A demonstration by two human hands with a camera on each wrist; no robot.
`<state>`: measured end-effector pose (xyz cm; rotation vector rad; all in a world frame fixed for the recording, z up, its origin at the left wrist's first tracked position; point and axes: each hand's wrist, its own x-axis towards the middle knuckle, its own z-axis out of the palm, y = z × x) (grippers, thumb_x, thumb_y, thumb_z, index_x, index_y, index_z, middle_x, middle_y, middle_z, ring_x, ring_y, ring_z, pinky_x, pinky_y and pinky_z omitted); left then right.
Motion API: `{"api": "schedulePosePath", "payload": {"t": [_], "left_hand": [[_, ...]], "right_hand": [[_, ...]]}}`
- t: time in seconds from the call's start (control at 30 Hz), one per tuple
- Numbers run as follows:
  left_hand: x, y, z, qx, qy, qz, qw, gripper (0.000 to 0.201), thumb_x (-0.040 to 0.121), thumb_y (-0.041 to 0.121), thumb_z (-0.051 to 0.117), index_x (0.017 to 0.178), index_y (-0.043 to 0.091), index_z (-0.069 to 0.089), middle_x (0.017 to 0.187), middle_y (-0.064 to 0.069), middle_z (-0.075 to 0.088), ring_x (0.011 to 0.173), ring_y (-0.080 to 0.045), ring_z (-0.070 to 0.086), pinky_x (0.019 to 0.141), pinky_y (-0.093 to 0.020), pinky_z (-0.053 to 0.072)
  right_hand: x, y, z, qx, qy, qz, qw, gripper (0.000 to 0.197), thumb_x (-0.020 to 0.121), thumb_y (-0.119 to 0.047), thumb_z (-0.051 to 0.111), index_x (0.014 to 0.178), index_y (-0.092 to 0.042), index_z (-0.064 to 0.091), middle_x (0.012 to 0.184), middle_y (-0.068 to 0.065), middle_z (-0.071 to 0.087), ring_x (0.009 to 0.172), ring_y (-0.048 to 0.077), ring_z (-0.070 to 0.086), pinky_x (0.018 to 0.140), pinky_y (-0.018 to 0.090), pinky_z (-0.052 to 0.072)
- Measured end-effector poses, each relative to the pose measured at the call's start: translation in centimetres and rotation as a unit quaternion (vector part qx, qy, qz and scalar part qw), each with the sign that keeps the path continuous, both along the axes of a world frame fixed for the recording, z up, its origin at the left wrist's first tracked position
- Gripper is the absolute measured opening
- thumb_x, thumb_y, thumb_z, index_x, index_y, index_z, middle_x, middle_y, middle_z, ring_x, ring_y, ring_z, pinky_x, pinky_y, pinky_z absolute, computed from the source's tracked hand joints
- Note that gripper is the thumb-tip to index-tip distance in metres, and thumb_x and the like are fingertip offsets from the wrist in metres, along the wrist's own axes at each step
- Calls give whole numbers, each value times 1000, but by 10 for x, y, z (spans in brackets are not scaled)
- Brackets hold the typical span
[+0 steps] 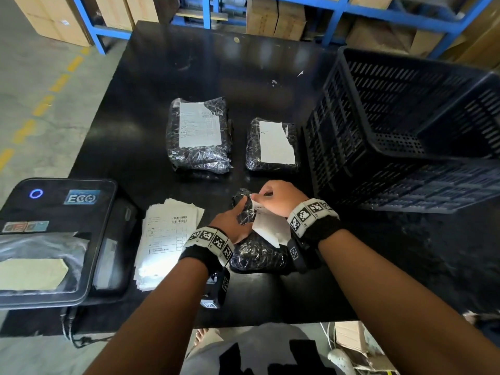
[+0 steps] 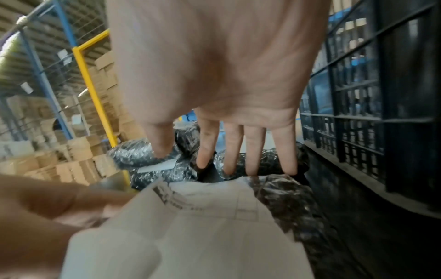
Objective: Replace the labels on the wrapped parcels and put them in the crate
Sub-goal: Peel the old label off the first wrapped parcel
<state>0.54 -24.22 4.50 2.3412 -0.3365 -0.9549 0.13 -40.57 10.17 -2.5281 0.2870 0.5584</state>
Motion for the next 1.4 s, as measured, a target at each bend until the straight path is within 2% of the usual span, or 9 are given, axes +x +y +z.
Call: {"api": "schedulePosePath", "payload": {"t": [0.07,0.13,0.3,0.57,0.7,0.83,0.97,1.17,1.4], "left_hand": [[0,0,1,1,-1,-6,1000,78,87,55,51,146,49,1,81,0,62,71,-16,61,66,-27,49],[0,0,1,10,-3,-11,1000,77,88,55,50,146,49,0,80,-2,63,70,-17,61,65,-28,49],[1,-1,-1,14,0,-7,1000,78,87,57,50,146,49,1,86,-5,67,73,-18,64,69,-30,53],[1,-1,-1,8,1,-11,1000,79,87,56,51,145,51,-1,77,-1,65,72,-17,63,72,-31,55],[1,-1,2,19,-3,-10,1000,76,89,53,50,146,49,0,96,-5,68,79,-19,64,77,-33,55],[0,-1,2,12,5,0,1000,76,89,52,51,146,50,2,96,-7,67,77,-19,64,76,-34,56],[0,0,2,16,-1,0,1000,75,89,49,51,146,49,3,117,-10,62,88,-23,62,80,-32,52],[0,0,0,12,-1,3,1000,76,89,50,51,148,47,3,117,-11,62,86,-22,62,77,-30,51],[1,0,1,12,8,7,1000,76,89,53,50,147,47,2,128,-10,58,105,-26,60,85,-30,48]], "right_hand": [[12,7,-5,-63,7,19,998,50,90,-56,53,77,-10,69,84,15,63,76,26,62,70,34,51],[23,14,-12,-130,41,36,990,55,89,-61,50,57,-17,49,74,8,46,76,27,55,66,35,44],[40,15,-22,-149,125,82,977,39,99,-41,40,94,-11,65,90,4,59,92,25,60,78,33,46],[45,16,-21,-131,103,120,979,46,100,-32,40,57,-16,44,60,2,42,56,16,42,60,29,37],[40,7,-18,-96,87,105,986,43,101,-28,38,64,-11,52,68,4,51,75,22,52,72,32,38],[38,-9,-13,-30,68,100,992,32,102,-31,40,111,-12,65,112,4,64,102,20,60,90,30,45],[40,-22,-9,-43,50,164,984,39,102,-21,43,139,-30,47,133,2,58,84,15,64,72,22,47],[43,-15,-15,-126,-6,255,959,22,96,-29,57,113,-31,70,121,-8,58,107,17,60,91,33,47],[35,-23,-10,-146,-33,273,950,16,96,-33,52,88,-24,63,104,-11,59,91,13,60,82,36,48]]}}
